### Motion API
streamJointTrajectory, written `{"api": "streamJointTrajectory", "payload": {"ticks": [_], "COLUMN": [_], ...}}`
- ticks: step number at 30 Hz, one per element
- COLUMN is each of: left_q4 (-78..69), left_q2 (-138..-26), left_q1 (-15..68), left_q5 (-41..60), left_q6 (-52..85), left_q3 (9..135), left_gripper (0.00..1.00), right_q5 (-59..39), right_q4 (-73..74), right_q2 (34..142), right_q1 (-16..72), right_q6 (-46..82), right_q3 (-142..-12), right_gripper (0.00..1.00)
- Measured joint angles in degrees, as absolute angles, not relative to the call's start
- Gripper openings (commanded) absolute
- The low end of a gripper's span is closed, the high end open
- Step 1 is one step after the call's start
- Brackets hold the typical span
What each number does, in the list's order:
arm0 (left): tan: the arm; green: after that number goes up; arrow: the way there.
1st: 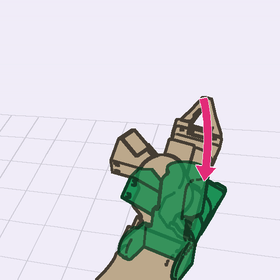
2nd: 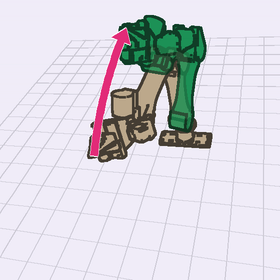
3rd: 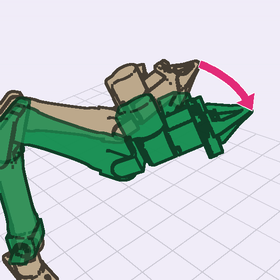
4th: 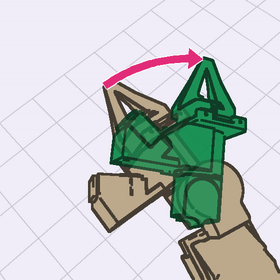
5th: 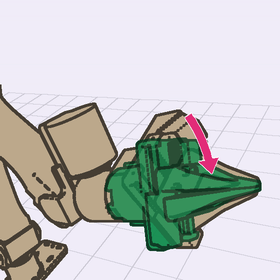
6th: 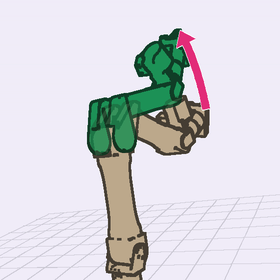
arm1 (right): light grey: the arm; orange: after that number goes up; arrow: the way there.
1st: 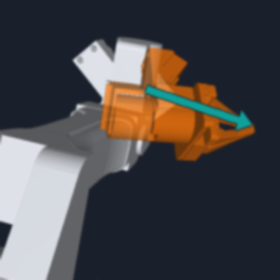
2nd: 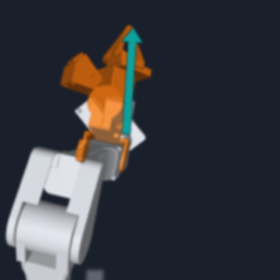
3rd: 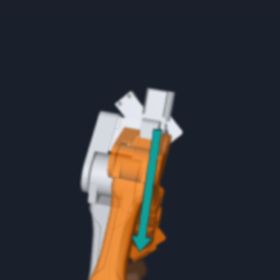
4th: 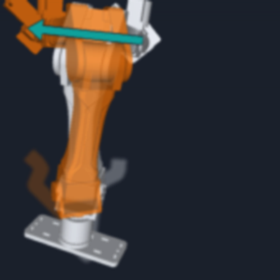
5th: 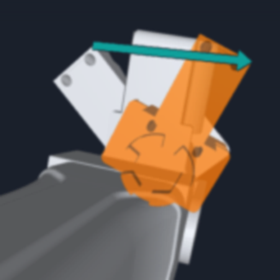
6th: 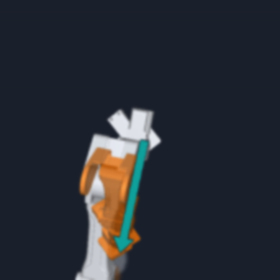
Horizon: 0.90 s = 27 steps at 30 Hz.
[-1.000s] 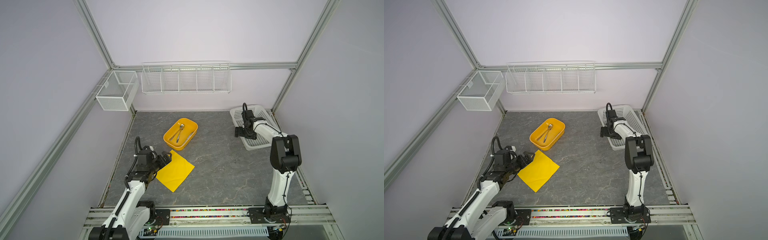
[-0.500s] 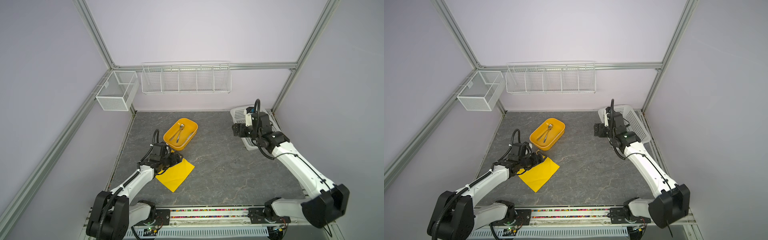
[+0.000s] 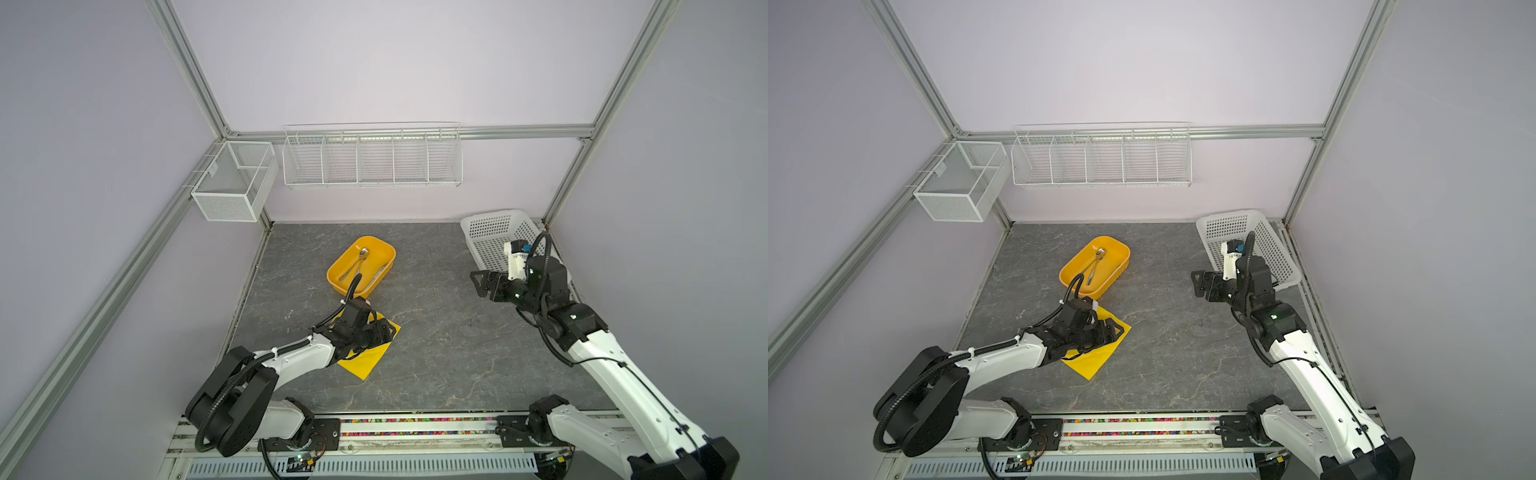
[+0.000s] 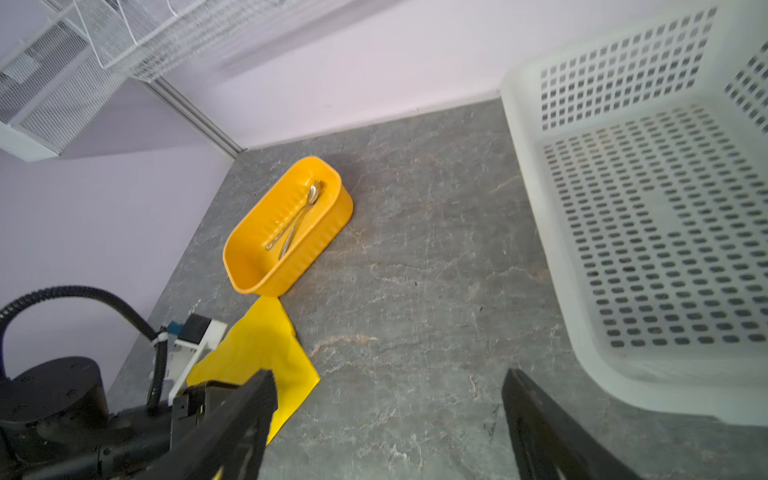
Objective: Place the utensils on the paper napkin and roll it up
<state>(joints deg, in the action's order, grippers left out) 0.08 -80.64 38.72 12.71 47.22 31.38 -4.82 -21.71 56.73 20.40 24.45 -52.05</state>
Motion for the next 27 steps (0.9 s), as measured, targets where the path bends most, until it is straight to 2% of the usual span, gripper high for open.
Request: {"api": "streamJointTrajectory", "payload": {"ticks": [8, 12, 17, 22, 27], "left_q4": [-4.3, -2.6, 0.2, 6.1, 12.9], "left_q2": [-97.4, -98.0, -87.5, -73.2, -57.1], "left_q1": [47.9, 49.6, 49.4, 48.0, 45.6], "left_q5": [16.2, 15.7, 9.2, -0.9, -10.7], "left_q6": [47.2, 45.6, 43.2, 43.5, 42.5], "left_q3": [46.5, 51.0, 48.9, 40.2, 30.7], "left_gripper": [0.75, 0.75, 0.76, 0.79, 0.92], "right_q5": [-2.7, -4.1, -9.0, -15.7, -19.4], "right_q4": [-26.7, -27.0, -25.3, -21.4, -18.5], "right_q2": [56.8, 58.4, 65.2, 76.0, 88.5], "right_q1": [20.4, 20.4, 20.5, 22.8, 29.8], "right_q6": [26.9, 27.0, 27.7, 28.8, 29.0], "right_q3": [-49.2, -49.8, -51.8, -53.4, -58.6], "right_gripper": [0.89, 0.88, 0.89, 0.89, 0.88]}}
